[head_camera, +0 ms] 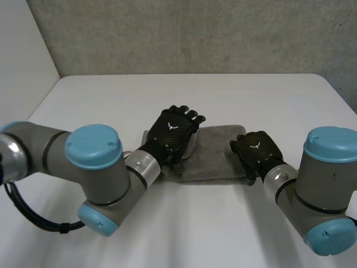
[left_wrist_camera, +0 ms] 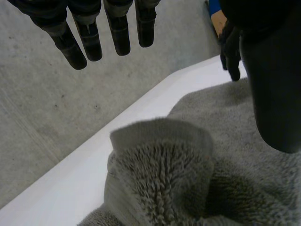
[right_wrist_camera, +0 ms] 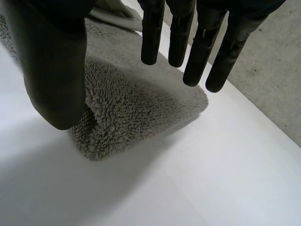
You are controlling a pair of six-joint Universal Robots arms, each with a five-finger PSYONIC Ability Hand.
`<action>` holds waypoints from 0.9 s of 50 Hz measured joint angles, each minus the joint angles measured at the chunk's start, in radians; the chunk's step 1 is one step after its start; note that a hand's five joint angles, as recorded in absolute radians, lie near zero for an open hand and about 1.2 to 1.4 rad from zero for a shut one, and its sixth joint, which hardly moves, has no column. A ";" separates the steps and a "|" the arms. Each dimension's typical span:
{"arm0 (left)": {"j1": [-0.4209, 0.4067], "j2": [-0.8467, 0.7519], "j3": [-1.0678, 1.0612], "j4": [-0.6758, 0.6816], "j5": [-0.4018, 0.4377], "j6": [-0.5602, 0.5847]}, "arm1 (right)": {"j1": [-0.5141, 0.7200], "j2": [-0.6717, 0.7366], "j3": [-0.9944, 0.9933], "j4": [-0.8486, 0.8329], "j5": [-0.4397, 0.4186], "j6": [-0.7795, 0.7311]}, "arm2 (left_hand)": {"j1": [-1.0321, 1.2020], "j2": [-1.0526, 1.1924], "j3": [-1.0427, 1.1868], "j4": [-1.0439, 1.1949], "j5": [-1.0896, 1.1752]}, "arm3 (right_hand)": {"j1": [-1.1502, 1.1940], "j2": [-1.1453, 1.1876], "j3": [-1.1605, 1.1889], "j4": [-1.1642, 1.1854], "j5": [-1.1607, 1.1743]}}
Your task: Fold the towel.
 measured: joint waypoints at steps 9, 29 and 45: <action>0.021 -0.101 0.122 -0.003 -0.071 0.000 | 0.000 0.014 -0.002 -0.021 -0.022 0.001 | 0.000 0.000 0.002 0.000 0.018 | 0.115 0.102 0.103 0.099 0.096; 0.093 -0.125 0.087 -0.017 -0.361 0.085 | -0.026 0.075 -0.021 -0.025 -0.001 -0.013 | 0.000 0.000 0.000 0.000 0.019 | 0.728 0.749 0.744 0.741 0.733; 0.023 0.098 -0.158 -0.011 -0.370 0.084 | -0.068 0.021 -0.073 0.071 0.034 -0.273 | 0.000 0.000 0.000 0.000 0.001 | 0.804 0.815 0.845 0.853 0.833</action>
